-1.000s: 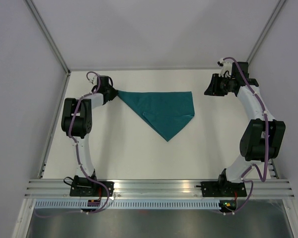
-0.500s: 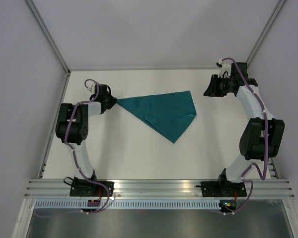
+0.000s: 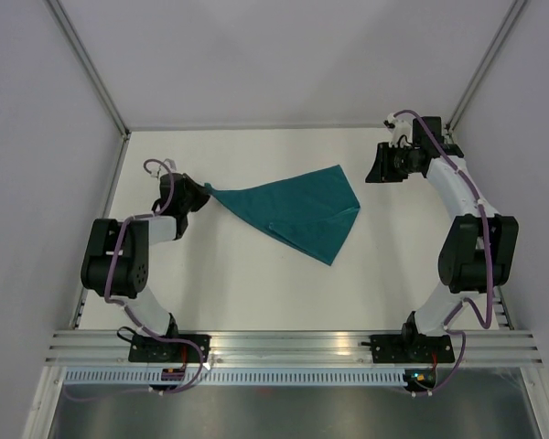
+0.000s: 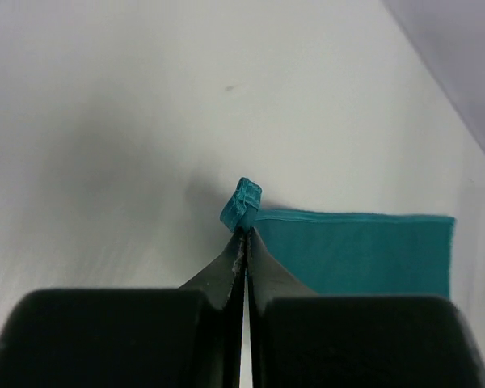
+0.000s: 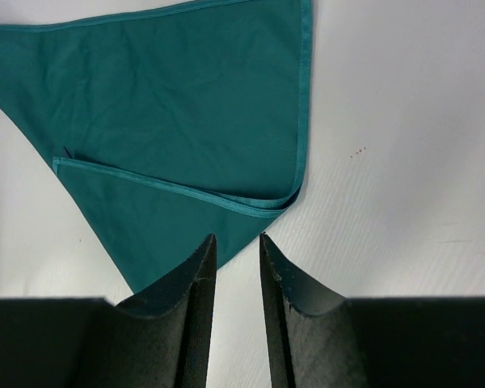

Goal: Fold the napkin, place the utensils inside, and roll it up
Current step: Fold the napkin

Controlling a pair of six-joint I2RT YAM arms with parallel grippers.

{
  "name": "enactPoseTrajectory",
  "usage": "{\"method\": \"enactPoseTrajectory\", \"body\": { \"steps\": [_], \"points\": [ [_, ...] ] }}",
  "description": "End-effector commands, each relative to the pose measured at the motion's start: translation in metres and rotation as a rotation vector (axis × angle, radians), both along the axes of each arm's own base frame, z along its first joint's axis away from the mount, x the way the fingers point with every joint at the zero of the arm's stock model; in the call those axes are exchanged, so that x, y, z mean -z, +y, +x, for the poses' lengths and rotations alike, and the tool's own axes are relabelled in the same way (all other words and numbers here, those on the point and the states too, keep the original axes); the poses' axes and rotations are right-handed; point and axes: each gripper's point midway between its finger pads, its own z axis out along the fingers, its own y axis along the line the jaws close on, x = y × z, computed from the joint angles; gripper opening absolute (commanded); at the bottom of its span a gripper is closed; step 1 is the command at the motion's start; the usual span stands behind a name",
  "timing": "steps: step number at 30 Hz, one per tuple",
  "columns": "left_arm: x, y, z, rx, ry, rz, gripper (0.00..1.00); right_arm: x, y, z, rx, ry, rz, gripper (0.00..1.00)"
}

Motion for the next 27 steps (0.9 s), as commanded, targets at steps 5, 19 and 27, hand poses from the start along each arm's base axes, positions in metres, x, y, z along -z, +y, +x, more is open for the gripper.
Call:
{"method": "enactPoseTrajectory", "body": {
  "steps": [5, 19, 27],
  "points": [
    [-0.111, -0.091, 0.002, 0.490, -0.461, -0.028, 0.02, -0.005, 0.006, 0.008, -0.021, -0.017, -0.022, 0.34],
    [-0.091, -0.289, -0.089, 1.257, -0.505, -0.070, 0.02, 0.000, 0.005, 0.008, -0.021, -0.004, -0.042, 0.33],
    [-0.058, -0.323, -0.126, 1.423, -0.427, -0.080, 0.02, 0.002, 0.018, 0.005, -0.050, 0.004, -0.045, 0.33]
  ]
}}
